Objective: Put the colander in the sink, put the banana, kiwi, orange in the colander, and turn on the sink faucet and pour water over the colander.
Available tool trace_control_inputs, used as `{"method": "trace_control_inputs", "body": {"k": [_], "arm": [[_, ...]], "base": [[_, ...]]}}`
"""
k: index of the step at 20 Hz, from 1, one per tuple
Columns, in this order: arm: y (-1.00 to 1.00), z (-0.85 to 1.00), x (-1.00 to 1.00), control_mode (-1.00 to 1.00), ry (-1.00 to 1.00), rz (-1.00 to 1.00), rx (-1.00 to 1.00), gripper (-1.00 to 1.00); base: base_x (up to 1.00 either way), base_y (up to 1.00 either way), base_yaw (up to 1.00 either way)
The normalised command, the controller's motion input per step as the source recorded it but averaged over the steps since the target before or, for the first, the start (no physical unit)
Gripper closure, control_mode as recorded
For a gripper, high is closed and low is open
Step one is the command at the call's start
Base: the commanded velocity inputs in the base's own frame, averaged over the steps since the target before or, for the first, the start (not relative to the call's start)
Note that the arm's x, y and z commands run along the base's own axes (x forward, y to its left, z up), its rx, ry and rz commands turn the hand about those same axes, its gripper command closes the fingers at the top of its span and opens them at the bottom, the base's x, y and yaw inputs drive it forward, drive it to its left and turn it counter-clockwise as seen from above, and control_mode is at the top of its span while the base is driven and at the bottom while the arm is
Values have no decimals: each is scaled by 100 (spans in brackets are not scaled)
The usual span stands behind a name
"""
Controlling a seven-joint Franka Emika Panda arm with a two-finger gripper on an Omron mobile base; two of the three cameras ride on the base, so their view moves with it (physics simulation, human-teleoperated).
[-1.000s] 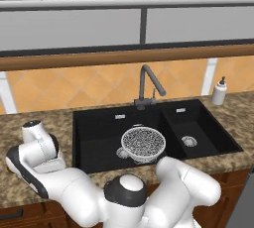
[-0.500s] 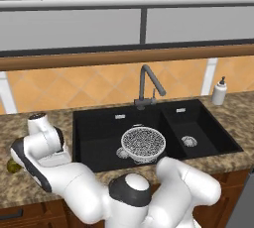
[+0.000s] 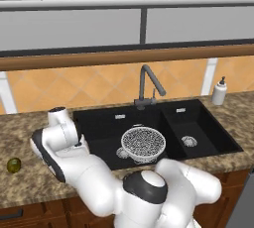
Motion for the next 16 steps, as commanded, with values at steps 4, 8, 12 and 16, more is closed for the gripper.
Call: {"method": "trace_control_inputs", "body": {"k": [4, 8, 12, 16], "arm": [[-68, 0, 11, -100, 0, -5, 0, 100], [-61, 0, 24, -100, 0, -6, 0, 100], [-58, 0, 14, -100, 0, -7, 0, 100], [-48, 0, 15, -100, 0, -11, 0, 100]], "base": [[0, 0, 0], [0, 0, 0], [0, 0, 0], [0, 0, 0]]}}
